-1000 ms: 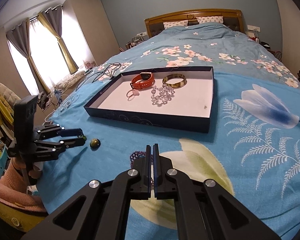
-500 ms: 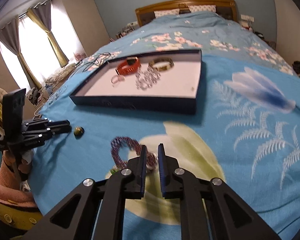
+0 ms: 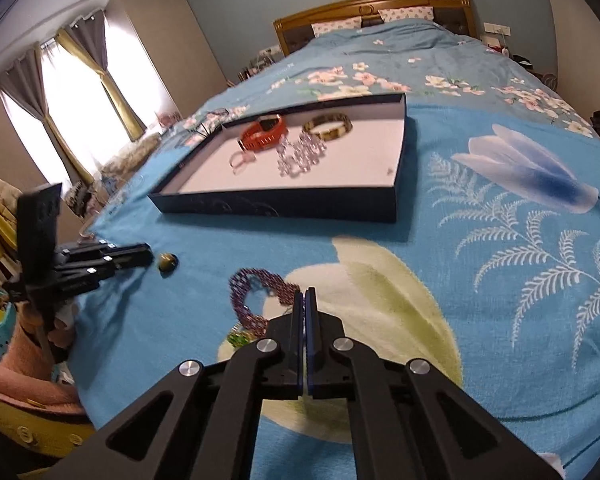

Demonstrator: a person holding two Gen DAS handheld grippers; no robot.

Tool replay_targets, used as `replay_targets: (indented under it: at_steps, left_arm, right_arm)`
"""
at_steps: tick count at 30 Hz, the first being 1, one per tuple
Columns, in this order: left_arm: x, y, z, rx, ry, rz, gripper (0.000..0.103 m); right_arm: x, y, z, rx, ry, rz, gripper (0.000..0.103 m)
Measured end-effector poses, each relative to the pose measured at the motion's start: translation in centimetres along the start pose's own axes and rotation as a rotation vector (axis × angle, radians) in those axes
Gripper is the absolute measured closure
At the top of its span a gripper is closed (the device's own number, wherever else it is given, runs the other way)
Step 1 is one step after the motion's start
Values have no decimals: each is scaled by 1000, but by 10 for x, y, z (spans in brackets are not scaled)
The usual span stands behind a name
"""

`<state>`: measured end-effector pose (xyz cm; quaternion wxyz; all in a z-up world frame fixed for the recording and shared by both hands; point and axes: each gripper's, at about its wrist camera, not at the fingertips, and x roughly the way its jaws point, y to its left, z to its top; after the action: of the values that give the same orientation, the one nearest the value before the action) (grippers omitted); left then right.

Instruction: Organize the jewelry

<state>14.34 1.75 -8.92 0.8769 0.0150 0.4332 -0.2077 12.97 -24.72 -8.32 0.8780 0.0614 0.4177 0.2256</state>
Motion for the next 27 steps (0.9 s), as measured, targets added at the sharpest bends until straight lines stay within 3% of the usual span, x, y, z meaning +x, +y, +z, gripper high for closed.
replay_targets:
  at_steps: [5,9,14,18,20,21,27]
  left_arm:
    - [0,0,1,-1,0,-2,89]
    - [0,0,0,-1,-1,-1,89]
    - [0,1,0,-3,0,-7,89]
    - [1,1,0,-7,1,-14,89]
    - [0,1,0,-6,1,-13,89]
    - [1,1,0,-6,1,-13,89]
    - [1,1,0,-7,1,-14,89]
  right_arm:
    - [-5,4,5,-9,-26,-7,103]
    - [6,8,4,-30,18,-33,86]
    - [15,17,-1,-87,54,-56,85]
    - [17,23,-4,-136,65,-92,79]
    - [18,28,-5,-170,61,-118,85]
    - [18,29,-6,-181,59,-124,97]
    - [16,32,-6,-203,44,-159,97]
